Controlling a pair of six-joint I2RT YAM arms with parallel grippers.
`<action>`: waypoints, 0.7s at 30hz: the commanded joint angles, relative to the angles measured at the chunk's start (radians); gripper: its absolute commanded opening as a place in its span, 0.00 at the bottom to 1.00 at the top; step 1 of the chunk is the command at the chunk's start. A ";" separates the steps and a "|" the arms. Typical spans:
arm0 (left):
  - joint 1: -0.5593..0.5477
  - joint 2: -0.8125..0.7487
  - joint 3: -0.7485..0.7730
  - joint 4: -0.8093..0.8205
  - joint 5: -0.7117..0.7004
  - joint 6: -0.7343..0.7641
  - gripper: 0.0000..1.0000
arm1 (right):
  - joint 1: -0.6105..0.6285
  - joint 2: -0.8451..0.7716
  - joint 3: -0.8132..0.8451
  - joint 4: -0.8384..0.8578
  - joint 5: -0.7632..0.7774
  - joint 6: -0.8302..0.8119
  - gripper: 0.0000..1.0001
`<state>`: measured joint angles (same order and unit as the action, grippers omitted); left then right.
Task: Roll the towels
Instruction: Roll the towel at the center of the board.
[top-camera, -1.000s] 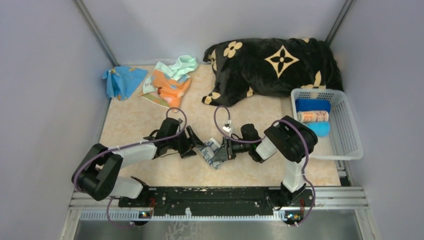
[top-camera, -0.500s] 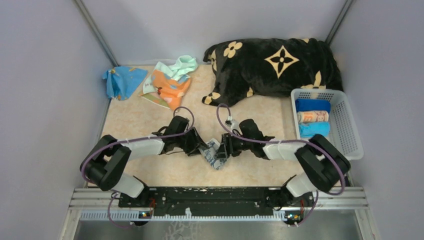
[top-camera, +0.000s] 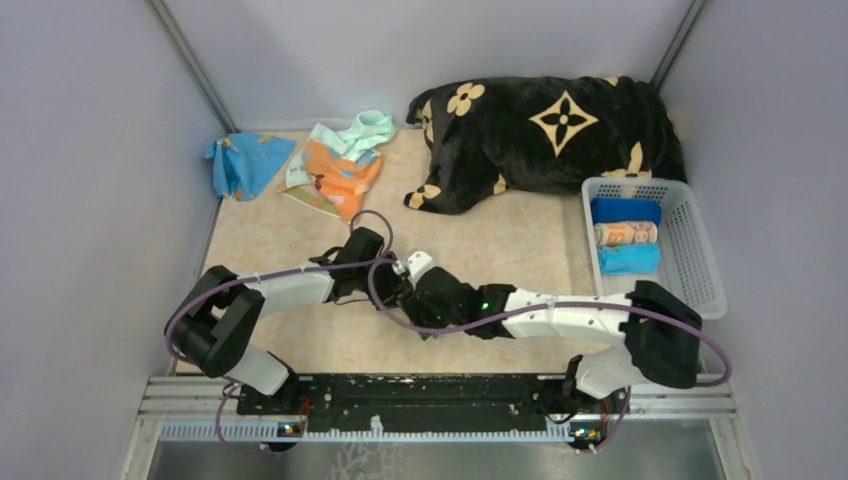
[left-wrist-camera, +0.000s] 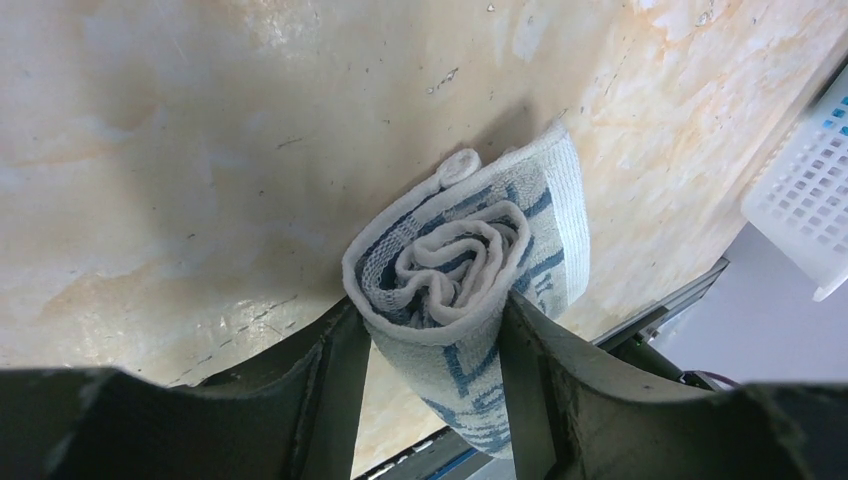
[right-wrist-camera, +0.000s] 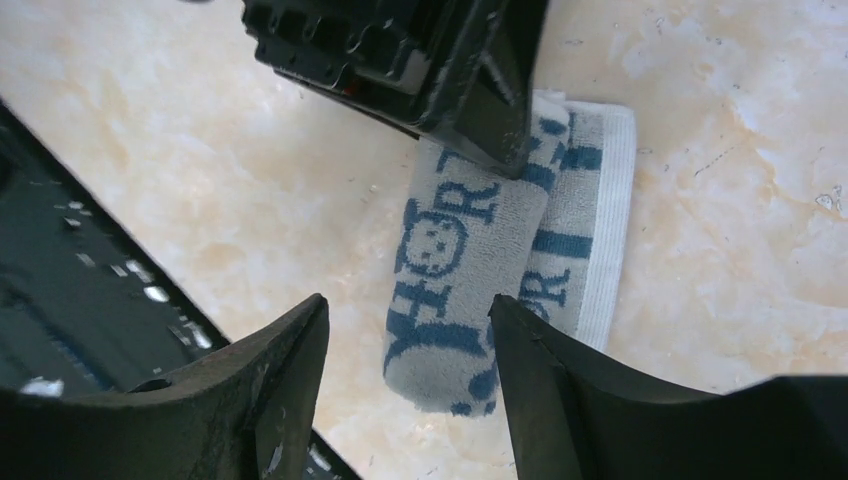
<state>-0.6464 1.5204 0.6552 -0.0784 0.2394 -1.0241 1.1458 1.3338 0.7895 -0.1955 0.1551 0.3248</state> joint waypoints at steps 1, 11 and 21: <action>-0.004 0.053 -0.018 -0.085 -0.088 0.023 0.56 | 0.101 0.123 0.096 -0.069 0.260 -0.066 0.61; -0.002 0.050 -0.020 -0.085 -0.088 0.023 0.62 | 0.147 0.382 0.155 -0.122 0.351 -0.113 0.58; 0.086 -0.116 -0.109 -0.036 -0.051 0.021 0.83 | -0.051 0.330 0.063 0.013 -0.177 -0.146 0.31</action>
<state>-0.6098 1.4677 0.6281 -0.0650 0.2382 -1.0317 1.1969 1.6638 0.9226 -0.2779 0.3653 0.1703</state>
